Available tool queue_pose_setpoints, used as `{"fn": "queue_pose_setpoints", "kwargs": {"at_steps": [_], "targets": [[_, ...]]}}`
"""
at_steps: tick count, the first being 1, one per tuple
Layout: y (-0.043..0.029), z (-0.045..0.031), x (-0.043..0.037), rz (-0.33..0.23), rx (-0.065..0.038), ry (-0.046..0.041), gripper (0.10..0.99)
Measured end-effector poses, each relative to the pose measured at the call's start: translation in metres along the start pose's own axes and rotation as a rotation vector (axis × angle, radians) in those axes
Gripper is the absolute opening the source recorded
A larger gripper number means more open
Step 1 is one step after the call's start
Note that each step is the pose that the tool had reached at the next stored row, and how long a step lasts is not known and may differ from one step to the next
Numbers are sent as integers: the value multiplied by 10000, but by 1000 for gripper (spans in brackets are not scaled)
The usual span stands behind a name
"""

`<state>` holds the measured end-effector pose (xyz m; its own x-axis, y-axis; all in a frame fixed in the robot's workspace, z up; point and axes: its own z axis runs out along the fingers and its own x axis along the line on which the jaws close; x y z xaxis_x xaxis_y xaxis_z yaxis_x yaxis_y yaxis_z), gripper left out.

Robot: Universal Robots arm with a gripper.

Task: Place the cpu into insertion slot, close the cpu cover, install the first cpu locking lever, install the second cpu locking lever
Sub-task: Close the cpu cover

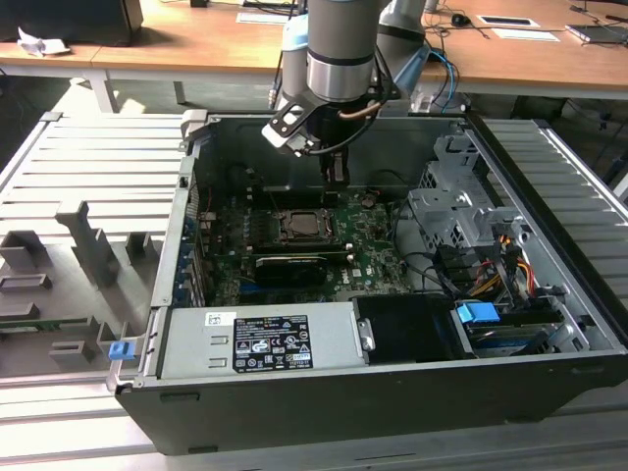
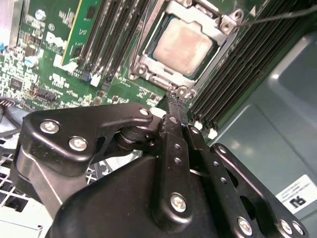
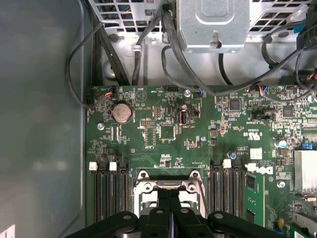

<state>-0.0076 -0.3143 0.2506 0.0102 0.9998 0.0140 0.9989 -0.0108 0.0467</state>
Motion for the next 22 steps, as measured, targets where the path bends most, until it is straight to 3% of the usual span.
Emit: {"fn": "queue_pose_setpoints", "kwargs": {"at_steps": [3,9,13,22], "targets": [[-91,5,-1,-1,0,0,106],[-139,117,-19,-230,20,11,106],[-277,113,-21,-260,21,13,106],[-371,108,-21,-268,20,14,106]]}}
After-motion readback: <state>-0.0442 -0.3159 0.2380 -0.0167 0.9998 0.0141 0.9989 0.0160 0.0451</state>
